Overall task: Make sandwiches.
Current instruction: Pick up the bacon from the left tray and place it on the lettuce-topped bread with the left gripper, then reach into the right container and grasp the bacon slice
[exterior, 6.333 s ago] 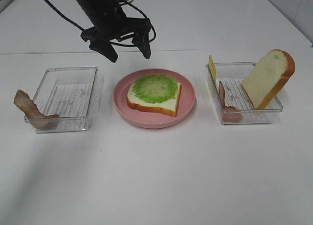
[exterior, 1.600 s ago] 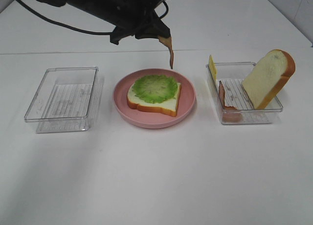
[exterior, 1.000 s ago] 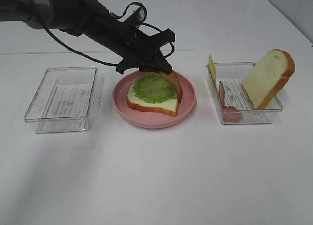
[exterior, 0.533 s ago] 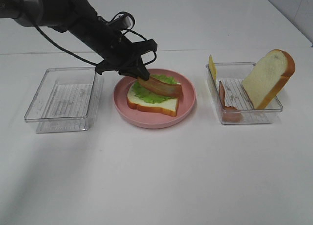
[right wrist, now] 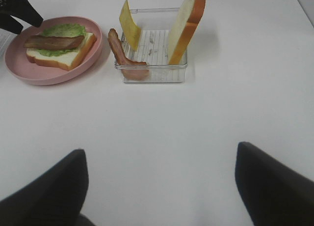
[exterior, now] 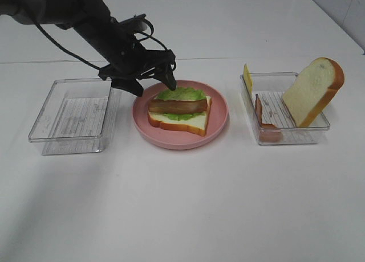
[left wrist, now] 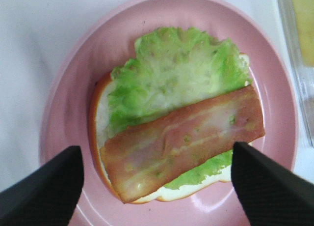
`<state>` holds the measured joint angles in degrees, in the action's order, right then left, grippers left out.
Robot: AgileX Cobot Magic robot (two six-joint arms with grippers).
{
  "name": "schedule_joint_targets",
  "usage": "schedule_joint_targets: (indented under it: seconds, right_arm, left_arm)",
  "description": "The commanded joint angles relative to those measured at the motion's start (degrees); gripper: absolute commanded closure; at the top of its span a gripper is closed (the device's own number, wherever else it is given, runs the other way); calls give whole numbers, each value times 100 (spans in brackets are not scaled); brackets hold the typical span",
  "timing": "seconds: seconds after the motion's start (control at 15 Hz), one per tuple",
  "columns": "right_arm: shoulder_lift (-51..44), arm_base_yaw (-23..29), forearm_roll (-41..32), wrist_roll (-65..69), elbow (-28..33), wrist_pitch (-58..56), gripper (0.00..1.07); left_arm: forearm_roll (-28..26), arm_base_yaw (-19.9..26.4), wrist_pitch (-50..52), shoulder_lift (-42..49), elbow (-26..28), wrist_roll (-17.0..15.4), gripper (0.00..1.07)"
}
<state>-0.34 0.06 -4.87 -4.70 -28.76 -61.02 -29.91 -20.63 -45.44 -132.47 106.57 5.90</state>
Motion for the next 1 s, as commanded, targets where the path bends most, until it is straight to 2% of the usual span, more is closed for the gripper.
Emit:
schedule_joint_targets:
  seconds: [0.07,0.13,0.27,0.33,0.4,0.47,0.6,0.8,1.0]
  right_arm:
    - [-57,-40,-34,-69,6,52,30]
    - [-57,-40,-34,-69,6,52,30]
    - [-57,-40,-34,-69,6,52,30]
    - [-57,-40,-34,-69,6,52,30]
    - [-57,-40,-34,-69,6,52,30]
    - [-57,-40,-34,-69,6,52,30]
    - [-57,-40,-34,-69,6,52,30]
    - [-57,-40,-34,-69,6,52,30]
    - [-57,-40,-34,-69,6,52,30]
  left_arm:
    - [201,23,-109,344,29,-23,21]
    - [745,23,-481,877,29,-92,21]
    - [1232,23,-1089,1335,29,-510,21]
    - [1232,23,-1089,1335,29,-510,21]
    - [1856,23,-1862,1845,29,-997,21]
    - [2074,23,-2275,2091,29,-1203,21]
    - [2275,6,-2853,2538,29,-1312,21]
    - [2286,-6,-2848,3329,-212,-1461,21]
    - [2309,-6,-2848,4589,-1169,-1501,21]
